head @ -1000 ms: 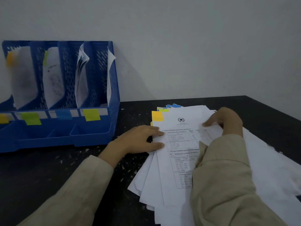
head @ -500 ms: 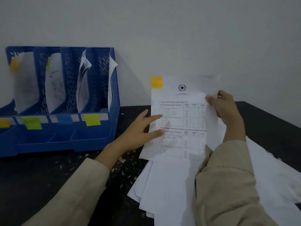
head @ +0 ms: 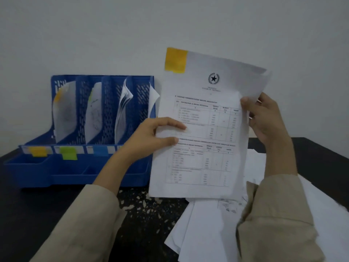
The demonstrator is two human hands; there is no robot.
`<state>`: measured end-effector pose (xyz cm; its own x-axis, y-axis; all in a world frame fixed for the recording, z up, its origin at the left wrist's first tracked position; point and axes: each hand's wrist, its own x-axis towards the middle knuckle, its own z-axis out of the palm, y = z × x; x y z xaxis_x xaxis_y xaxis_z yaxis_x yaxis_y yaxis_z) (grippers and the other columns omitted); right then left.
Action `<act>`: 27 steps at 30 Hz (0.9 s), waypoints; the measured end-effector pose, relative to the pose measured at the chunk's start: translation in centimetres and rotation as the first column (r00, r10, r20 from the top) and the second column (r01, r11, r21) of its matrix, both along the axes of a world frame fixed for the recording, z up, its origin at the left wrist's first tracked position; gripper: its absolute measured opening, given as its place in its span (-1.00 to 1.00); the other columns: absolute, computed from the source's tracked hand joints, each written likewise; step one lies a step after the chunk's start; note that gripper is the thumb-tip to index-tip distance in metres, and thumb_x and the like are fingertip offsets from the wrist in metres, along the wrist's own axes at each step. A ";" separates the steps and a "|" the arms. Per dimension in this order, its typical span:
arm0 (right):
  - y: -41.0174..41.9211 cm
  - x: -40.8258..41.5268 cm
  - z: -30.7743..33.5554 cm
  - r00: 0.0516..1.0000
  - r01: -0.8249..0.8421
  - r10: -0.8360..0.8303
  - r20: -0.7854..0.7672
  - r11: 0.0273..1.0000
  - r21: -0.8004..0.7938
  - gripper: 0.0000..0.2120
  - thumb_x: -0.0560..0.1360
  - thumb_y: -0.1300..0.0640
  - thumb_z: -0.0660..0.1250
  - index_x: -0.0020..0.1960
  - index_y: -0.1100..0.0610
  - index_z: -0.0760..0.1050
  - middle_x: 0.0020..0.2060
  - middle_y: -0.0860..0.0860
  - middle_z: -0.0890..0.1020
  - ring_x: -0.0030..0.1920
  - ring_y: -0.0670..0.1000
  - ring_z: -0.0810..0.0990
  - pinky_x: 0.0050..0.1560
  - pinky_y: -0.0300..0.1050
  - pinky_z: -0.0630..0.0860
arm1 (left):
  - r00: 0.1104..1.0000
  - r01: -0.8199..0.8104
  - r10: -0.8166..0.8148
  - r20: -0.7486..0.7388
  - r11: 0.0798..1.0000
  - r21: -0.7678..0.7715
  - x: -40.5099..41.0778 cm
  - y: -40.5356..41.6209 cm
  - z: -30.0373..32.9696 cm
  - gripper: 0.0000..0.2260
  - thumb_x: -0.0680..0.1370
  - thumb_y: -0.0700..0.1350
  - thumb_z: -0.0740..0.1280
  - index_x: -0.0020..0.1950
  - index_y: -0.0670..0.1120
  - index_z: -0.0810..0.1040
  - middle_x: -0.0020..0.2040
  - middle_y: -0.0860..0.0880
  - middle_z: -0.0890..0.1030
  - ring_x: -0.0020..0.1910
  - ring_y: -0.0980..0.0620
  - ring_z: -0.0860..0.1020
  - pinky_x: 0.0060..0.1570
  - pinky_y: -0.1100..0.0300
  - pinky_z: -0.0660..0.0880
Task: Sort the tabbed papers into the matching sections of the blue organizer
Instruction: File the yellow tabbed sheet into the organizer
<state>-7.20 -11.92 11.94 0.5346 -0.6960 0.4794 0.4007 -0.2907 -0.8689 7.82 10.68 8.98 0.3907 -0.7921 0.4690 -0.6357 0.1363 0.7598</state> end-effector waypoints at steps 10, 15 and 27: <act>5.4 5.1 1.3 0.986 -0.169 0.166 -0.036 0.978 -0.122 -0.75 0.53 0.25 0.30 0.18 0.11 0.35 -0.09 -0.05 0.65 -0.14 -0.08 0.64 -0.17 -0.14 0.60 | 0.972 -0.231 0.234 -0.002 0.957 -0.173 3.1 6.4 2.8 -0.65 0.51 -0.40 0.29 0.00 0.05 0.63 0.16 0.17 0.58 0.19 0.17 0.52 0.15 0.21 0.52; 10.2 8.0 0.8 0.959 -0.260 0.213 -0.189 0.924 -0.279 -0.73 0.53 0.26 0.28 0.15 0.03 0.33 -0.13 -0.02 0.61 -0.15 -0.04 0.61 -0.27 -0.21 0.58 | 0.898 -0.431 0.439 -0.025 0.866 -0.255 4.5 11.4 3.2 -0.65 0.50 -0.43 0.28 -0.01 0.01 0.64 0.10 0.17 0.61 0.14 0.21 0.53 0.13 0.31 0.51; 21.1 14.5 -4.4 0.833 -0.534 0.244 -0.496 0.588 -0.607 -0.61 0.57 0.18 0.26 0.39 0.12 0.36 0.27 0.05 0.51 0.22 -0.04 0.48 0.18 -0.27 0.43 | 0.246 -0.900 0.956 0.158 0.285 -0.330 6.6 24.6 5.6 -0.55 0.41 -0.43 0.16 0.03 -0.02 0.67 0.15 -0.07 0.62 0.12 0.02 0.53 0.04 0.43 0.40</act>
